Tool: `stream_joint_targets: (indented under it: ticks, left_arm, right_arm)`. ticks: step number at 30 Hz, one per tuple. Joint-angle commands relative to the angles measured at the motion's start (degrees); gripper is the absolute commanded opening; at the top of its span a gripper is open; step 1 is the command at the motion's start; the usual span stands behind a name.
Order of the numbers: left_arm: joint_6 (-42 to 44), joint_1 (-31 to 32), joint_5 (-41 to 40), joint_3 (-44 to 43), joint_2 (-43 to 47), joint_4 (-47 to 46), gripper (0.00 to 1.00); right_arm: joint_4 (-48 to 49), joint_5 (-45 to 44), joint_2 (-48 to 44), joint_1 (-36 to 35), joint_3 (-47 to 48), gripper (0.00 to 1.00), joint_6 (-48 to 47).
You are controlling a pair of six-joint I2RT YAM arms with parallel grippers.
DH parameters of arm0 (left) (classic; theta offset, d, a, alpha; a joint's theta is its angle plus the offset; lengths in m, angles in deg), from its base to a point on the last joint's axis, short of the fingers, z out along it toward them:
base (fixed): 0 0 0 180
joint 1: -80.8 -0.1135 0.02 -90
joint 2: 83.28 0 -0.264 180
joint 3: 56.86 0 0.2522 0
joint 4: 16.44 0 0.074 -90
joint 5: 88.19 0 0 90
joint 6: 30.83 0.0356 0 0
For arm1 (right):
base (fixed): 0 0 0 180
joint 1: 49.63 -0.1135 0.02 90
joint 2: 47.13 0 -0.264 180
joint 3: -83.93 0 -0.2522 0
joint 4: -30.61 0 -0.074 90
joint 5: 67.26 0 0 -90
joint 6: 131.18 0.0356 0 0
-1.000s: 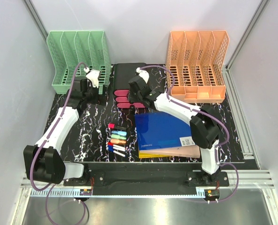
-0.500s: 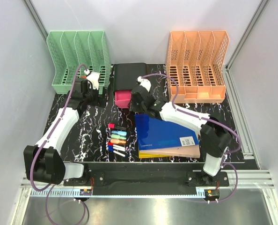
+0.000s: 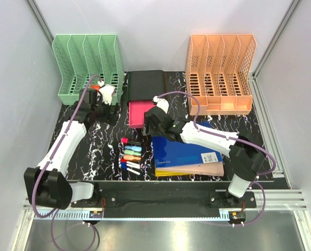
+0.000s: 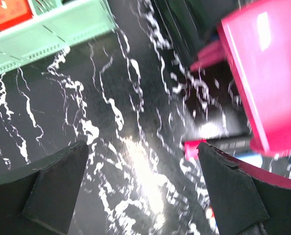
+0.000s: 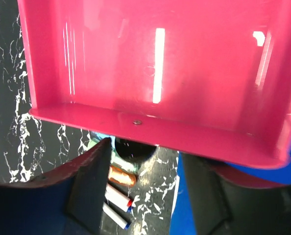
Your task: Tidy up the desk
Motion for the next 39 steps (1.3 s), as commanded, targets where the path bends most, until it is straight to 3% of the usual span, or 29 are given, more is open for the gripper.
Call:
stream_joint_targets:
  ticks: [1,4,9,18,23,29,39]
  left_arm:
    - [8.3,0.1,4.5,0.8,5.3,6.9,0.99]
    - [14.7,0.3,7.2,2.5,9.6,11.3,0.99]
    - [24.2,1.3,13.7,5.4,18.1,19.8,0.99]
    - [37.1,10.8,22.5,15.8,25.5,30.0,0.99]
    - [40.7,16.7,22.3,21.3,22.5,28.2,0.99]
    - [39.8,22.7,19.0,21.4,14.1,21.7,0.99]
    - [37.1,25.8,15.0,21.4,3.4,14.3,0.98]
  right_arm:
    - [-2.2,-2.6,-6.4,-0.2,0.5,0.74,-0.1]
    - [-4.8,-1.0,-8.9,-0.2,1.0,0.81,-0.2]
    - [-9.7,0.3,-16.6,-0.3,-0.6,0.82,-0.2]
    - [-15.5,-6.5,-24.3,0.3,-1.5,0.89,-1.7]
    - [-15.8,-9.2,-28.7,0.3,-6.2,0.89,1.4]
    - [-14.8,-11.2,-39.1,0.3,-15.2,0.88,5.4]
    - [-14.8,-12.9,-47.3,0.3,-21.8,0.86,6.8]
